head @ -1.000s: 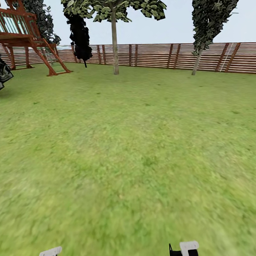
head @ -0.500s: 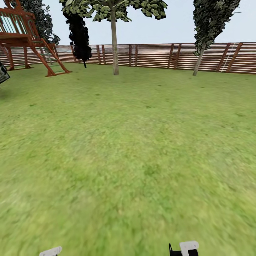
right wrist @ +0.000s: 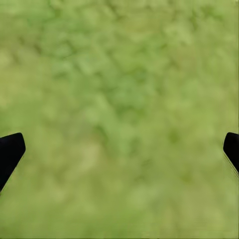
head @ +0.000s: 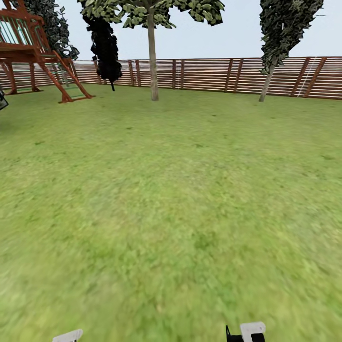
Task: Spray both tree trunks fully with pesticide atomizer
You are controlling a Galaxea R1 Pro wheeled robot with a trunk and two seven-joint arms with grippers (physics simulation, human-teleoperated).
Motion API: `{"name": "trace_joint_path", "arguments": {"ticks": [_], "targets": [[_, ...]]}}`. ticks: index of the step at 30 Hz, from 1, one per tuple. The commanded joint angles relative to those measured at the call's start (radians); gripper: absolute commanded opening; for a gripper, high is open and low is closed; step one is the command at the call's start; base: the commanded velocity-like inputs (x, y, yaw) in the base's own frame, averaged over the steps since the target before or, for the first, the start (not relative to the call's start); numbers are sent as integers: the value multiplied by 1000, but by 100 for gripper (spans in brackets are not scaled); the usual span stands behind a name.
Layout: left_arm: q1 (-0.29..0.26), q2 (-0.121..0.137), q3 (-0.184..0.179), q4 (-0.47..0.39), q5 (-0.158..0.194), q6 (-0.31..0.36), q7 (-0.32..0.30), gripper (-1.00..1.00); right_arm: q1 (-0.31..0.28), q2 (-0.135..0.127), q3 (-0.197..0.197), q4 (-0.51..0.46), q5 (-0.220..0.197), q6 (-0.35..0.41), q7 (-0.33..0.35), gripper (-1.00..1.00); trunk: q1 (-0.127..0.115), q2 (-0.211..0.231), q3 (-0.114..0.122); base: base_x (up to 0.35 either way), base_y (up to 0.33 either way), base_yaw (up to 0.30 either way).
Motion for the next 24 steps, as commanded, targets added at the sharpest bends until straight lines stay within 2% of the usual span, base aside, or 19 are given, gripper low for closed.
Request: {"name": "trace_joint_path", "arguments": {"ticks": [1,24], "targets": [[-1,0,-8,0,7,-3,2,-100,0,0,9,0,-8,-2,-3,100,0,0,-1,339,0,0],[0,0,-8,0,7,-3,2,-100,-1,0,9,0,-8,-2,-3,100,0,0,-1,339,0,0]]}}
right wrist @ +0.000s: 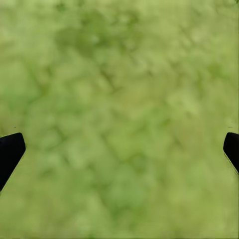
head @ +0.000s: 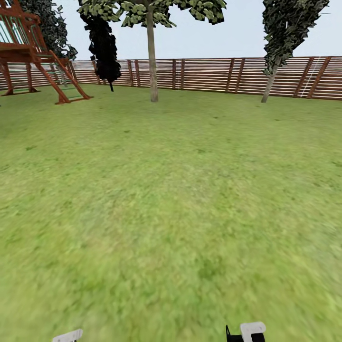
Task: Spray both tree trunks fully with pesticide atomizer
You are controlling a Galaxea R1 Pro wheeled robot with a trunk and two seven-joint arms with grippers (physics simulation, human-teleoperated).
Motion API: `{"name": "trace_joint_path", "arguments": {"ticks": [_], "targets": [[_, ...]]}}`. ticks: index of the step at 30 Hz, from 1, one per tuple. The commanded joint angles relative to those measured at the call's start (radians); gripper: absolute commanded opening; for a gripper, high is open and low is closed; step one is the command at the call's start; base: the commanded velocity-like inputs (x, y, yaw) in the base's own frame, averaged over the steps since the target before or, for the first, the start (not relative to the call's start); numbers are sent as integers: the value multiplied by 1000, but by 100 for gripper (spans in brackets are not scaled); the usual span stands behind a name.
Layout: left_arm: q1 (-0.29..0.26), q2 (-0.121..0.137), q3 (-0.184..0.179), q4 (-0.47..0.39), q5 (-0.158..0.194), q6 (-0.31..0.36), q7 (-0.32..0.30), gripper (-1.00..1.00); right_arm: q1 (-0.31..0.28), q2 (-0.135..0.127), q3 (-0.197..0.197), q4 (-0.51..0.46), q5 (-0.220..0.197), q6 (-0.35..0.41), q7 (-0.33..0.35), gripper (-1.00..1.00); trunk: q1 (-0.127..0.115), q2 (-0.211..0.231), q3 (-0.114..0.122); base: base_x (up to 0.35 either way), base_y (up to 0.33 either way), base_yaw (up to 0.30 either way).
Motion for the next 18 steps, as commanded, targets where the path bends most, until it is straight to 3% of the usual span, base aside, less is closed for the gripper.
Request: {"name": "trace_joint_path", "arguments": {"ticks": [1,18], "targets": [[-1,0,-8,0,7,-3,2,-100,0,0,9,0,-8,-2,-3,100,0,0,-1,339,0,0],[-1,0,-8,0,7,-3,2,-100,0,0,9,0,-8,-2,-3,100,0,0,-1,339,0,0]]}}
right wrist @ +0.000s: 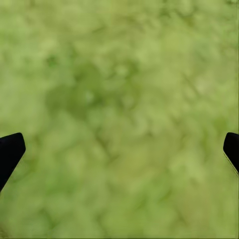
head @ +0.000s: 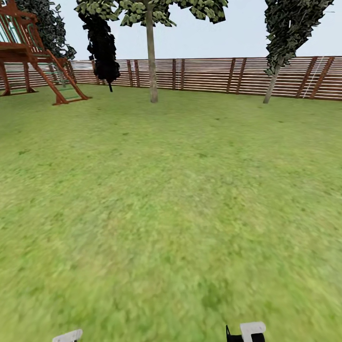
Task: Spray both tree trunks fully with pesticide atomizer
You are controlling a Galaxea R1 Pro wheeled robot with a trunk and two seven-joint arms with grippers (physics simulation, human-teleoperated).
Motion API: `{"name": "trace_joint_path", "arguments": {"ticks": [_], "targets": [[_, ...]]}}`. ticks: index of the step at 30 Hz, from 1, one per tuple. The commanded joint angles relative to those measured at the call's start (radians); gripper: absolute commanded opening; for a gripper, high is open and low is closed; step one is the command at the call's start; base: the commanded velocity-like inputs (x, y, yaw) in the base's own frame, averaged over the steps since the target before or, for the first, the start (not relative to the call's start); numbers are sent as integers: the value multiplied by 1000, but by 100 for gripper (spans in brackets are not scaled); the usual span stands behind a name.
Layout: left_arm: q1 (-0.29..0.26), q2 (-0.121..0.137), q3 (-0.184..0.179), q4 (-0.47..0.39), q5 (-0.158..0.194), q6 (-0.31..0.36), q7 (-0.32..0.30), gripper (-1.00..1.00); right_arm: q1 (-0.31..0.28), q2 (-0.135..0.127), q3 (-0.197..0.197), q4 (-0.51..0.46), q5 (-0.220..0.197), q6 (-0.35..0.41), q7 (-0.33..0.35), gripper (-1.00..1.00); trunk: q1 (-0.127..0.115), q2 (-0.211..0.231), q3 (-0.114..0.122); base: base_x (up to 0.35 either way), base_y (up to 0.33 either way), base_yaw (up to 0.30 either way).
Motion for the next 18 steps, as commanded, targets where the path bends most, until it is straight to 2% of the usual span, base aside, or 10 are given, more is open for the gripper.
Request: {"name": "trace_joint_path", "arguments": {"ticks": [1,18], "targets": [[0,0,-8,0,7,-3,2,-100,0,0,9,0,-8,-2,-3,100,0,0,-1,339,0,0],[0,0,-8,0,7,-3,2,-100,0,0,9,0,-8,-2,-3,100,0,0,-1,339,0,0]]}}
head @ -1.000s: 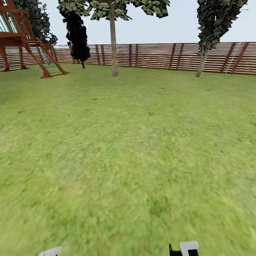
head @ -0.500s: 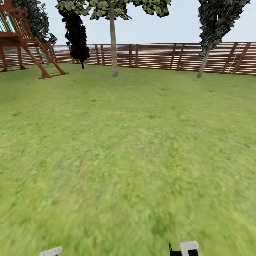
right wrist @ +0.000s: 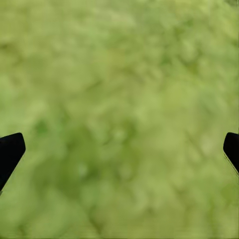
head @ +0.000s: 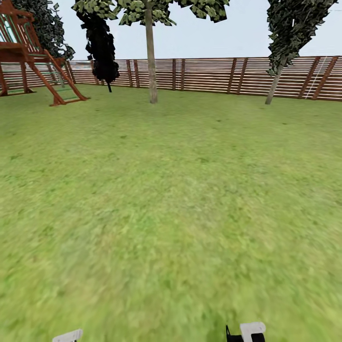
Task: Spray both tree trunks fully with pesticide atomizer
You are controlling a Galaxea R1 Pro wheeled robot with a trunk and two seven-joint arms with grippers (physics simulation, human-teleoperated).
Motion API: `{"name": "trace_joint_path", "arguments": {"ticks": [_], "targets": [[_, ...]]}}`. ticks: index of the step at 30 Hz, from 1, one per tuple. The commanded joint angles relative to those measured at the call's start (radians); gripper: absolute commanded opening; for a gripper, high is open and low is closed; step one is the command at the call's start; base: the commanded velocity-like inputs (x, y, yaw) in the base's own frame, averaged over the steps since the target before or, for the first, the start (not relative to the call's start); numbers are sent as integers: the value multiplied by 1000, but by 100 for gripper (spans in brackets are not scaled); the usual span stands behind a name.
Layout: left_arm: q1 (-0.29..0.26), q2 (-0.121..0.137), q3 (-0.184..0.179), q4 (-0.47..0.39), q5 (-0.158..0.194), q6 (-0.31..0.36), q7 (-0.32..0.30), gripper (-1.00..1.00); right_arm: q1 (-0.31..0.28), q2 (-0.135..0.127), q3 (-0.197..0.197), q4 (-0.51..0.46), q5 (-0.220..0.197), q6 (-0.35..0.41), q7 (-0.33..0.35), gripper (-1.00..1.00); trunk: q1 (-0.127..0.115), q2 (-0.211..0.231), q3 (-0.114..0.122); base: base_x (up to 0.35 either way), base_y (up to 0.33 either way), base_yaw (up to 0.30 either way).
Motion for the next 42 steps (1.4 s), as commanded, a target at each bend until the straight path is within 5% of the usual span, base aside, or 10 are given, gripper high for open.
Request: {"name": "trace_joint_path", "arguments": {"ticks": [1,42], "targets": [[-1,0,-8,0,7,-3,2,-100,0,0,9,0,-8,-2,-3,100,0,0,-1,339,0,0],[-1,0,-8,0,7,-3,2,-100,0,0,9,0,-8,-2,-3,100,0,0,-1,339,0,0]]}}
